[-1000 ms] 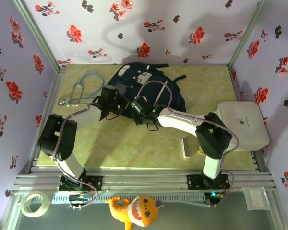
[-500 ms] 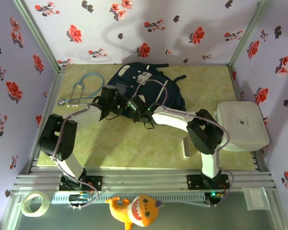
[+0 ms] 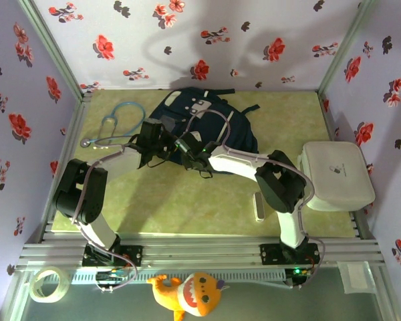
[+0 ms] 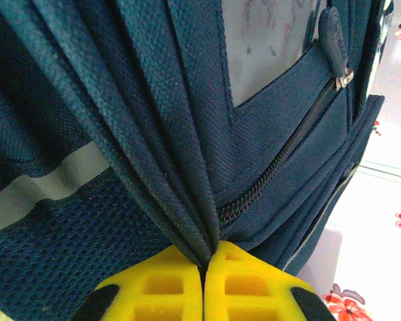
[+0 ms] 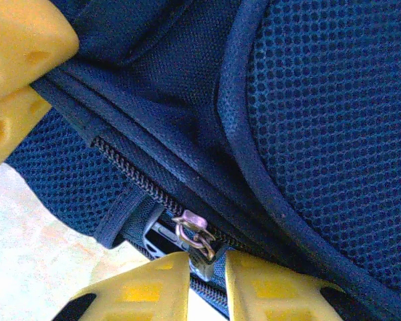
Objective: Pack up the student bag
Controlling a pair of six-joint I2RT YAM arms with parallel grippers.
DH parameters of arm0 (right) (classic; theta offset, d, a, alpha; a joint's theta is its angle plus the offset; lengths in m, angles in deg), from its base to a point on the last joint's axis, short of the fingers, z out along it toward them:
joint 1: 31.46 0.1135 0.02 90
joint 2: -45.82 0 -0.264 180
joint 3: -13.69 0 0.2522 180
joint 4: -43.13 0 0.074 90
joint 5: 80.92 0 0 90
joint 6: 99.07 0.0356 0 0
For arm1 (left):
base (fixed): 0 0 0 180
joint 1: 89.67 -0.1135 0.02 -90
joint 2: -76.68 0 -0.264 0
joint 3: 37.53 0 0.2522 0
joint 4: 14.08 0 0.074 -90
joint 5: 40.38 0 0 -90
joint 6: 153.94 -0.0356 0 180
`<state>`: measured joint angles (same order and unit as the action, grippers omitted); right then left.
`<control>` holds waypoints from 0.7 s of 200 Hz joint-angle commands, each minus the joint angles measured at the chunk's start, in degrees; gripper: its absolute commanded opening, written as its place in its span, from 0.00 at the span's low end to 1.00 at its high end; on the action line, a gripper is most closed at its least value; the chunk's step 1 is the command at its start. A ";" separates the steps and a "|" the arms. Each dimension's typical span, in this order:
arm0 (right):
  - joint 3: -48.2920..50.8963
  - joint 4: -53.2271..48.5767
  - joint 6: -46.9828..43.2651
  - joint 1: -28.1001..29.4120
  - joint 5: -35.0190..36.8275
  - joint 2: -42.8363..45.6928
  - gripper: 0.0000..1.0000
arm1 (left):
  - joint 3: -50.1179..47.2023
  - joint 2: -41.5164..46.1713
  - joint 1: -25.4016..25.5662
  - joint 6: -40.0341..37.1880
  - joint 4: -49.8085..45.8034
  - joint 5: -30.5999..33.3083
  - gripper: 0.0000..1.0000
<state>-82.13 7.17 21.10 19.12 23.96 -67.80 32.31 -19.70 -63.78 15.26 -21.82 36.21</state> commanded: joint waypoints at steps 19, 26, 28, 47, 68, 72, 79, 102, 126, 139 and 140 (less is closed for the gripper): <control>-2.65 4.12 -1.67 -1.12 3.93 -1.79 0.17 | -0.35 2.25 1.20 0.17 2.24 -2.98 0.04; -2.49 4.17 -1.63 -1.26 3.91 -1.77 0.15 | -0.35 2.24 1.18 0.17 2.24 -2.92 0.04; -2.42 4.24 -1.61 -1.14 3.86 -1.71 0.14 | -0.35 2.24 1.18 0.15 2.24 -2.87 0.04; -1.97 4.44 -1.59 -1.14 2.26 -1.13 0.10 | -0.35 2.08 1.23 0.11 2.24 -2.93 0.04; -0.58 4.38 -0.57 -1.15 1.39 0.33 0.05 | -0.18 1.72 0.85 -0.17 2.15 -2.94 0.04; -0.16 4.09 -0.33 -1.15 1.39 0.66 0.05 | -0.18 1.56 0.72 -0.30 2.15 -2.92 0.04; 0.43 3.48 0.24 -1.13 1.60 1.19 0.04 | -0.09 1.55 0.52 -0.56 2.07 -2.84 0.04; 3.75 1.87 2.26 -1.20 2.48 3.69 0.04 | 0.34 1.21 -0.51 -1.96 0.83 -2.27 0.03; 8.87 -0.45 5.58 -1.54 3.50 6.85 0.03 | 0.41 0.76 -1.98 -3.09 -0.04 -2.14 0.03; 11.96 -1.71 7.61 -1.82 3.93 9.10 0.03 | 0.13 0.58 -2.67 -3.35 -0.13 -2.14 0.02; 12.25 -1.80 7.66 -1.86 3.93 9.28 0.03 | 0.11 0.54 -2.72 -3.39 -0.13 -2.10 0.02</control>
<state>-74.96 10.04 23.77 18.93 24.15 -62.91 32.31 -19.70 -64.68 14.56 -22.17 35.03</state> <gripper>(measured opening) 0.052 0.053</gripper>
